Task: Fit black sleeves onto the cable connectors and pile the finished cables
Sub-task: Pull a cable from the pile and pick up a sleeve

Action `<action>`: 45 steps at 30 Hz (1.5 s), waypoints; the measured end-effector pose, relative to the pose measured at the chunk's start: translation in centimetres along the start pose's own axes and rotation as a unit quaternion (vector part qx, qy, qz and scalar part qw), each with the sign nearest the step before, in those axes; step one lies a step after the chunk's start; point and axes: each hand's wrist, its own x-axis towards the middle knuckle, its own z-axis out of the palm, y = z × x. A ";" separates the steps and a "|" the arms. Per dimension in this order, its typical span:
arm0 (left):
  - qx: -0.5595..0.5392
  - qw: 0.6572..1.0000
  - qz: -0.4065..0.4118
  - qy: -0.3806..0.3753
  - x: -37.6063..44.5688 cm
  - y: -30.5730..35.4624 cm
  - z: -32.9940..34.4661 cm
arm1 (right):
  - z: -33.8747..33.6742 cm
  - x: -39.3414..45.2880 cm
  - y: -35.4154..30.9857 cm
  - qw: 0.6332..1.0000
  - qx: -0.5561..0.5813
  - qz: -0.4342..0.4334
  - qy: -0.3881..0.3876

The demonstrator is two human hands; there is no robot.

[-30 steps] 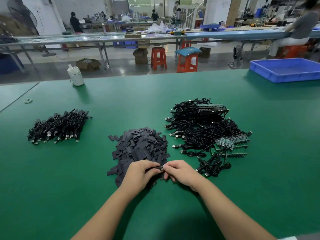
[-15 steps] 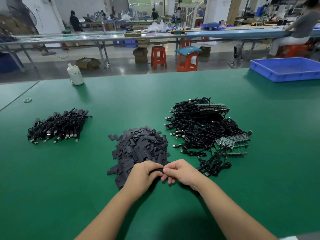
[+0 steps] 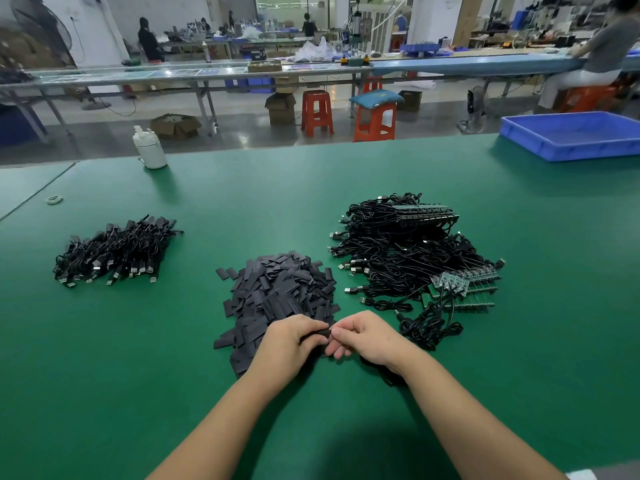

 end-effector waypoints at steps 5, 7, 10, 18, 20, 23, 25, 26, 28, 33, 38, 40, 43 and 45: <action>-0.003 1.000 -0.010 -0.015 -0.1 0.0 0.2 | 0.1 -0.2 -0.2 1.000 -0.017 -0.001 -0.007; 0.002 1.000 -0.006 -0.019 -0.2 0.0 0.3 | 0.1 -0.2 -0.2 1.000 -0.026 0.002 -0.009; 0.037 0.999 -0.005 -0.023 -0.1 -0.2 0.3 | 0.1 -0.2 -0.3 0.999 -0.051 0.007 0.002; 0.318 0.945 -0.024 -0.075 0.6 -0.8 0.8 | 0.7 -0.3 -0.6 0.984 -0.171 0.010 0.053; 0.345 0.936 -0.006 -0.072 0.6 -1.0 0.9 | 0.9 -0.3 -0.6 0.985 -0.165 0.007 0.054; 0.332 0.941 0.017 -0.057 0.4 -1.0 0.7 | 1.1 -0.3 -0.6 0.988 -0.145 0.001 0.058; 0.329 0.942 0.028 -0.050 0.2 -1.0 0.5 | 1.3 -0.3 -0.6 0.989 -0.133 -0.004 0.060; 0.324 0.944 0.040 -0.040 0.1 -1.0 0.3 | 1.3 -0.3 -0.6 0.990 -0.129 -0.004 0.060; 0.325 0.942 0.081 -0.023 0.0 -1.0 -0.1 | 1.2 -0.2 -0.5 0.991 -0.118 0.000 0.056; 0.325 0.938 0.118 -0.001 -0.1 -1.3 -0.5 | 1.0 -0.1 -0.7 0.994 -0.091 0.004 0.054; 0.084 0.994 -0.052 0.043 -0.1 -0.7 -0.7 | 1.2 -0.3 -1.2 0.996 0.034 0.011 0.078; -0.101 0.981 -0.164 0.024 0.0 -0.2 -0.6 | 1.1 -0.3 -1.5 0.985 0.139 0.013 0.098; -0.306 0.925 -0.221 -0.045 -0.1 0.2 -0.3 | 1.0 -0.4 -2.3 0.956 0.272 0.000 0.106; -0.357 0.906 -0.202 -0.101 -0.7 0.9 0.3 | 1.0 -0.3 -3.0 0.928 0.355 -0.012 0.114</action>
